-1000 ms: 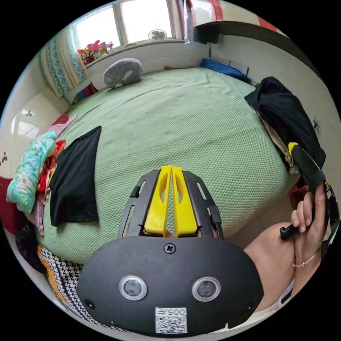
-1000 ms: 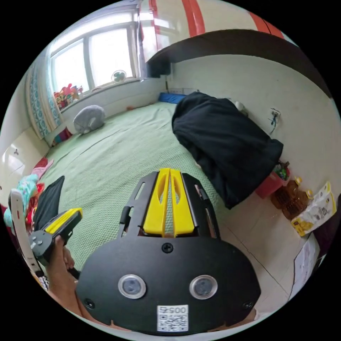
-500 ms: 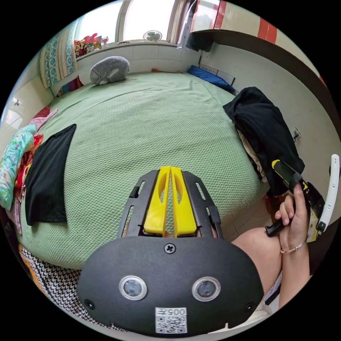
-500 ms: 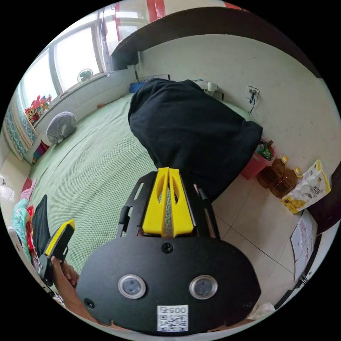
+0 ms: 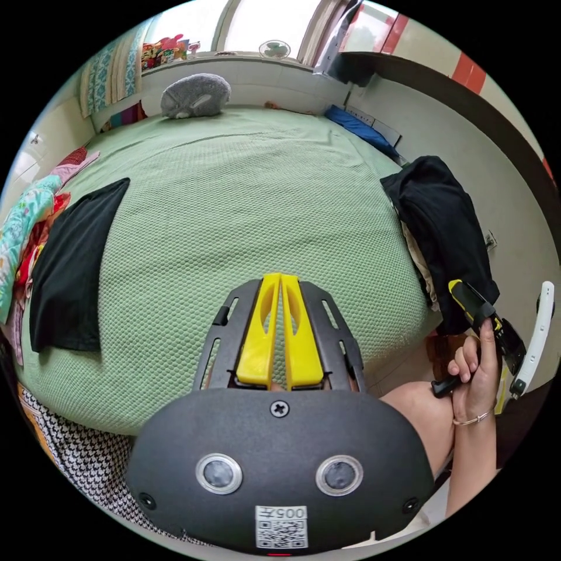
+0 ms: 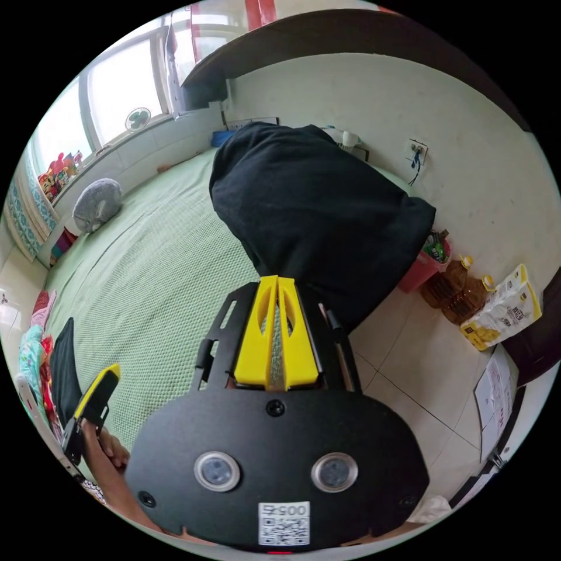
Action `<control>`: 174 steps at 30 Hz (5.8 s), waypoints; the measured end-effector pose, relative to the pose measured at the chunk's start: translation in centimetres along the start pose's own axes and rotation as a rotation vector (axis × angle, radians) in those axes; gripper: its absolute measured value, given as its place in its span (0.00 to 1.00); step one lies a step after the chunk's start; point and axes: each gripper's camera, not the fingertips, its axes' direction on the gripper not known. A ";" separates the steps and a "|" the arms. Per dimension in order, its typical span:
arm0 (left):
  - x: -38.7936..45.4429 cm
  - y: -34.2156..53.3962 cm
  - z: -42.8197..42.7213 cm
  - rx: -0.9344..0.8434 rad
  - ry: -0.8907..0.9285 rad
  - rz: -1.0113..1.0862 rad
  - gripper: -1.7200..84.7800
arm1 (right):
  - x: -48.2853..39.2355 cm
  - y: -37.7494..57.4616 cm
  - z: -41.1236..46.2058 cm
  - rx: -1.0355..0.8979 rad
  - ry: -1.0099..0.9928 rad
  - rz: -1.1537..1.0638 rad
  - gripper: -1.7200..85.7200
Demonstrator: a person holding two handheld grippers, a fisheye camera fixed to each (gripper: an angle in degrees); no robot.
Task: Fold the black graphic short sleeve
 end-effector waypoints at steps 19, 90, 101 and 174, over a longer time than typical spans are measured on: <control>-1.6 1.0 2.4 0.005 0.014 -0.039 0.01 | -3.2 1.1 -1.4 0.026 0.032 -0.047 0.01; -7.5 3.7 12.2 0.022 0.159 0.101 0.01 | -18.9 -12.6 -1.1 0.088 0.442 -0.767 0.11; -8.6 4.7 11.8 0.020 0.111 0.135 0.01 | -7.6 -22.4 -7.2 -0.040 -0.112 -0.443 0.02; -30.7 10.3 0.0 -0.033 0.043 -0.094 0.11 | -3.0 -18.6 5.2 -0.308 -0.231 -0.586 0.15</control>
